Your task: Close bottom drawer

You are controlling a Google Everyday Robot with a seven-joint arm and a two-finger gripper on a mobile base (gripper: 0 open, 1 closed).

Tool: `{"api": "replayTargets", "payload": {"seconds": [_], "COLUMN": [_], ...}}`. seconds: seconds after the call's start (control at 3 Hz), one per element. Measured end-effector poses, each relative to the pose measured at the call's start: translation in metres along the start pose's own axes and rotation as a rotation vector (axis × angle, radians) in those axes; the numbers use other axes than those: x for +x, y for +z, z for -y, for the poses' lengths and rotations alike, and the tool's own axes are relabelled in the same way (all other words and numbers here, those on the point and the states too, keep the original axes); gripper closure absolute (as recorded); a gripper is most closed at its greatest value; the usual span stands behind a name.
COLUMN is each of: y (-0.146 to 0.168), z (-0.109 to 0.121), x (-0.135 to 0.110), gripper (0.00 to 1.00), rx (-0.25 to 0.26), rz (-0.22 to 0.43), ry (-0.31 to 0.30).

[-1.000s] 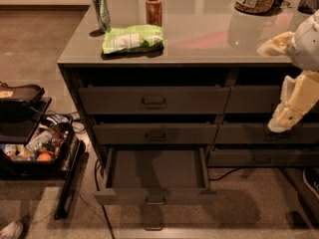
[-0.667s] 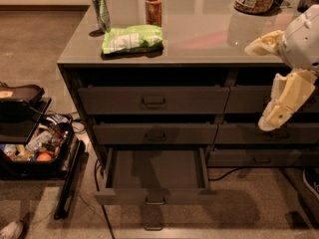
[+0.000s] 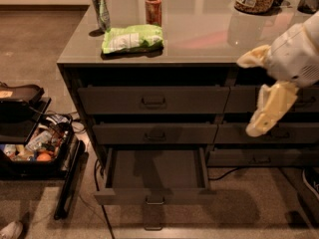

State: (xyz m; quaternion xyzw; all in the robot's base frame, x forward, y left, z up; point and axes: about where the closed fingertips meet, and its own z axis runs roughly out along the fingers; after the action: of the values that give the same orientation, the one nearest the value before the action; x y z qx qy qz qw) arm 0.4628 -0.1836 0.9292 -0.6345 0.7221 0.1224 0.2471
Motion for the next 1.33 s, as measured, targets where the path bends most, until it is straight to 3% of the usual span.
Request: {"api": "replayTargets", "payload": {"seconds": [0.33,0.67,1.0,1.33], "y": [0.046,0.046,0.056,0.085], "z": [0.006,0.005,-0.003,-0.024], "x": [0.018,0.018,0.020,0.025], "gripper": [0.00,0.00,0.00,0.00], "rx": [-0.026,-0.026,-0.077,-0.146], "rz": [0.015,0.015,0.072,0.235], "ry": [0.047,0.047,0.052,0.057]}}
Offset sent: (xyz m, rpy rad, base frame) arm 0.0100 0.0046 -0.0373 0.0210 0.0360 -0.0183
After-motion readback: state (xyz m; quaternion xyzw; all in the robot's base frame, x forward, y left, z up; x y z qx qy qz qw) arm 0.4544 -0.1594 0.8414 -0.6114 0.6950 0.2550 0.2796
